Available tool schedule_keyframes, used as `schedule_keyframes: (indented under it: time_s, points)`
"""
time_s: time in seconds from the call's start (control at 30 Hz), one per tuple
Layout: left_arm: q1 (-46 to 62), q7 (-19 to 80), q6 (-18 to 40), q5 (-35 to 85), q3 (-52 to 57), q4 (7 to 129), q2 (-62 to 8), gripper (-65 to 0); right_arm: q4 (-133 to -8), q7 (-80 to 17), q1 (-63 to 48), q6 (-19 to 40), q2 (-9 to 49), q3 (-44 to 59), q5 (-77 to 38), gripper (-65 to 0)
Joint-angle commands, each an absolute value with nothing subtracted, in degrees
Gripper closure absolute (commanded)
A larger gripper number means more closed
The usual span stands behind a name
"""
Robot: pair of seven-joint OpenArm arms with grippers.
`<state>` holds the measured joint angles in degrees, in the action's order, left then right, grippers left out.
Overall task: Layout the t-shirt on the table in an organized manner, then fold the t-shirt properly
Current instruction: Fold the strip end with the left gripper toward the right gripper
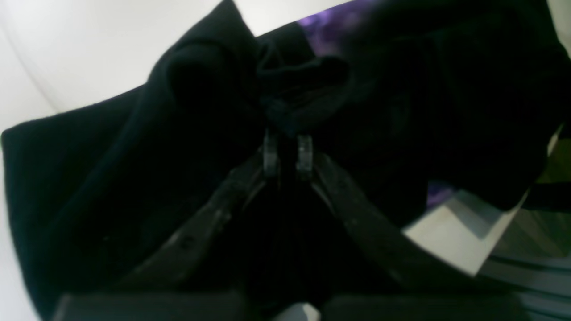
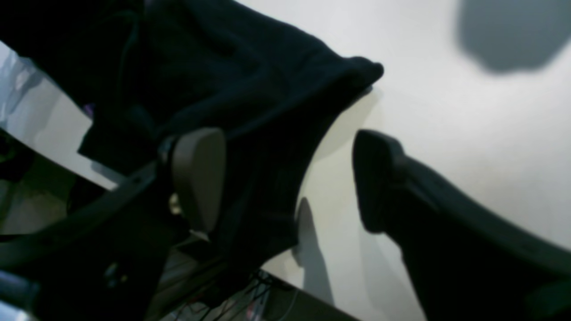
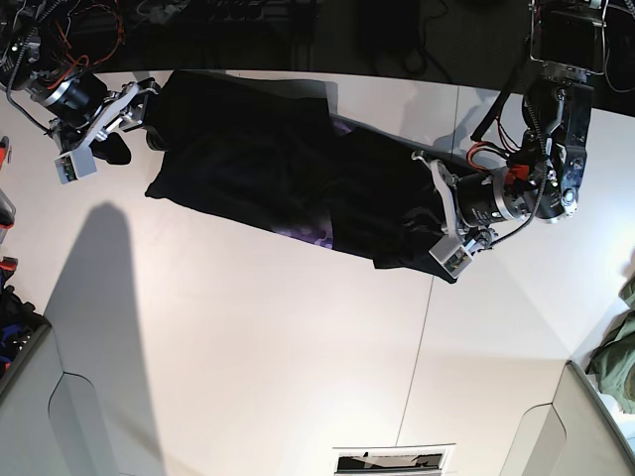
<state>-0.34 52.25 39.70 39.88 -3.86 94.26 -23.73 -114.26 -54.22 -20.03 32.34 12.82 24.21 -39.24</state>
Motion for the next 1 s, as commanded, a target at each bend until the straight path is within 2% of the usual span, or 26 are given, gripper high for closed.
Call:
schedule_keyframes:
  time_s: [0.0,0.1,0.23,0.27,0.53,0.7,0.97]
  points:
    - [-1.3,51.0,40.0,39.9,-3.5,94.6,-23.8,0.0,-115.1,-52.7,-19.8,32.4,13.3,24.5,-40.0,-44.1]
    - [-1.3,50.8,40.0,39.4,-3.5,93.4,-22.5,-1.1,-115.1,-52.7,-19.8,32.4,13.3,24.5,-39.9,-44.1]
    - [-1.1,50.9,40.0,39.6,-3.5,93.0,-22.4,-34.4,-115.1,-52.5,-19.8,32.3,13.3,24.5,-39.8,-44.1]
    - [-0.9,50.9,40.0,39.6,-3.5,93.0,-22.4,-39.1,-115.1,-52.5,-19.8,32.3,13.3,24.5,-39.8,-44.1]
    - [-0.8,57.8,40.0,58.8,-3.5,93.0,-22.4,-40.1,-113.6,-50.8,-19.7,30.1,13.3,24.5,-36.6,-44.1]
    - [-0.8,58.8,40.0,62.7,-3.5,93.0,-22.4,-40.1,-110.5,-49.7,-19.0,27.2,13.3,24.5,-34.0,-44.1]
    - [-1.0,60.2,40.0,64.6,-3.3,94.1,-22.4,-40.1,-108.2,-49.5,-17.5,27.2,13.3,24.5,-34.0,-44.1]
